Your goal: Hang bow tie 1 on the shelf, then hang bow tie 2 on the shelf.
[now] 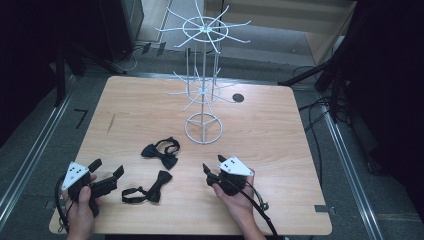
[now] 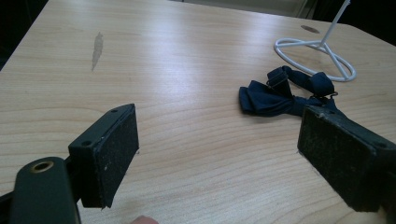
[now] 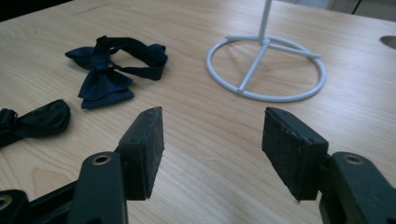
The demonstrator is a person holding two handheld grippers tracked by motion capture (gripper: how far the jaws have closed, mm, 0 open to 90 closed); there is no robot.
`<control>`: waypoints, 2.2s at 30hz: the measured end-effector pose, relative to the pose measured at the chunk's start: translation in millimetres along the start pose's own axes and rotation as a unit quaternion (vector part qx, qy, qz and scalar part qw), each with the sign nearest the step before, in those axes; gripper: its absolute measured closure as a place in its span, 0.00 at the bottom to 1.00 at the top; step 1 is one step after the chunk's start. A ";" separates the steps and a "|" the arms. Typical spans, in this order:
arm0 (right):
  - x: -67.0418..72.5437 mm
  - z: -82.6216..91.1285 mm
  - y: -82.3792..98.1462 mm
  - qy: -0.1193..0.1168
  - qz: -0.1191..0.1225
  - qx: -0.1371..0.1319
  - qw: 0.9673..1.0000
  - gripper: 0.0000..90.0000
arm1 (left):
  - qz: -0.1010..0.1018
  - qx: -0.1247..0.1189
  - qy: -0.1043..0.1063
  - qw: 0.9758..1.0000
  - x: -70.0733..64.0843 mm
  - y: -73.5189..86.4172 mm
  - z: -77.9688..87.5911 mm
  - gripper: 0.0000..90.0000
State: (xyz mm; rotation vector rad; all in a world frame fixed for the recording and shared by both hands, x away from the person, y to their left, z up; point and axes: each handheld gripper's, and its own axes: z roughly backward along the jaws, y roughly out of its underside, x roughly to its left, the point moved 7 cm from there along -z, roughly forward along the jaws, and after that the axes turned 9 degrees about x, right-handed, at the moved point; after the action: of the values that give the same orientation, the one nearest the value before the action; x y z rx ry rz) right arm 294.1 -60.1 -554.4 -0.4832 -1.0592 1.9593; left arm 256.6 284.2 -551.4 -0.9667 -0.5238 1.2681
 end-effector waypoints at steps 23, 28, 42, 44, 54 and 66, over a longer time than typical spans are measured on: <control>33.5 -29.8 -24.9 -0.030 0.038 0.020 0.999 0.43 | 0.001 -0.001 0.001 1.000 0.4 0.1 0.4 0.15; 41.2 -38.0 -31.1 -0.038 0.039 0.022 0.998 0.44 | 0.002 -0.001 0.002 1.000 0.4 0.1 0.5 0.15; 56.0 -59.9 -44.8 -0.058 0.046 0.037 0.997 0.44 | 0.001 -0.001 0.002 1.000 0.4 0.1 0.5 0.15; 57.5 -65.6 -46.6 -0.061 0.048 0.041 0.996 0.45 | 0.000 -0.001 0.002 1.000 0.4 0.1 0.5 0.15; 66.7 -80.1 -52.0 -0.070 0.049 0.051 0.995 0.46 | 0.000 0.001 0.002 1.000 -0.1 0.2 0.1 0.15; 82.4 -104.3 -51.5 -0.079 0.068 0.090 0.991 0.50 | 0.001 0.002 0.002 1.000 0.2 0.0 -0.4 0.15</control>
State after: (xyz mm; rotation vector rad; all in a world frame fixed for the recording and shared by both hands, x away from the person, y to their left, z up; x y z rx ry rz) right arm 340.1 74.2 -567.2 -0.3130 -0.9547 2.2205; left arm 257.0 284.3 -551.7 -0.9664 -0.5170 1.2680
